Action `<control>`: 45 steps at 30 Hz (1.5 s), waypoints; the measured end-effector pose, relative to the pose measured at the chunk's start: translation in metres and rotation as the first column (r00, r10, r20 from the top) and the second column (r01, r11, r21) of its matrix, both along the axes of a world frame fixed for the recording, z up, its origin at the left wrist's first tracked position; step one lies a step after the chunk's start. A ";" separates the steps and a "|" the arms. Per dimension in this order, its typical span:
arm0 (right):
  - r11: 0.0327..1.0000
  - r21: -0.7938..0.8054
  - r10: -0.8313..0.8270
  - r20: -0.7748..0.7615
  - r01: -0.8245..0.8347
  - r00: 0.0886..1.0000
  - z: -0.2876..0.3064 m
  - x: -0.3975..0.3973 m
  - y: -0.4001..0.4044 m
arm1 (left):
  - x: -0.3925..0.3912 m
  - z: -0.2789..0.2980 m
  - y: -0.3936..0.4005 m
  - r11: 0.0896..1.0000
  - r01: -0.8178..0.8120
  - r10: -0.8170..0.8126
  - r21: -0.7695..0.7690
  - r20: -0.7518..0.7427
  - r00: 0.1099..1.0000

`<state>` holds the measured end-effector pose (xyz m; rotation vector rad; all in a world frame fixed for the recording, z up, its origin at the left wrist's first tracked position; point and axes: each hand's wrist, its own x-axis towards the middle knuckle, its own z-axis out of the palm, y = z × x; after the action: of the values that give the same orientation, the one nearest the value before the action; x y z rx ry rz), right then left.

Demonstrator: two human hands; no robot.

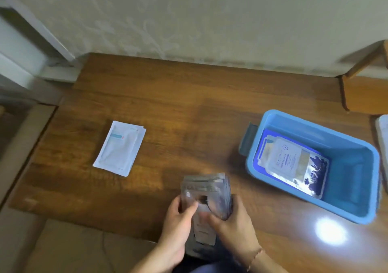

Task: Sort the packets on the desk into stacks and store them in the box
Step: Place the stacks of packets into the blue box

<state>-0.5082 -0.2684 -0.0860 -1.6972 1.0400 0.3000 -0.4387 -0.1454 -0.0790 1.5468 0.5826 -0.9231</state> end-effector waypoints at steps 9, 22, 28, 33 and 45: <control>0.908 0.415 -0.050 0.255 -0.063 0.966 0.014 0.022 -0.027 | 0.014 0.015 0.014 0.992 0.017 0.001 -0.125 0.140 0.990; 0.619 0.784 -0.444 0.403 -0.052 0.800 0.086 -0.002 -0.057 | 0.057 0.072 -0.035 0.848 -0.218 0.278 -0.484 0.056 0.959; 0.639 0.626 -0.760 0.427 0.446 0.490 0.078 0.001 -0.028 | 0.031 0.100 -0.090 0.867 -0.284 0.384 -0.410 0.188 0.904; 0.559 0.733 -0.821 0.425 0.388 0.381 0.094 -0.004 -0.048 | 0.020 0.122 -0.098 0.919 -0.130 0.261 -0.371 0.329 0.908; 0.642 0.694 -0.645 0.259 0.325 0.719 0.120 -0.028 -0.092 | 0.039 0.128 -0.080 0.825 0.519 -0.417 -0.225 0.379 0.826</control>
<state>-0.5361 -0.3606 0.0338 -0.7618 0.8558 -0.1665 -0.3995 -0.2259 0.0494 1.5194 -0.1996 -1.0504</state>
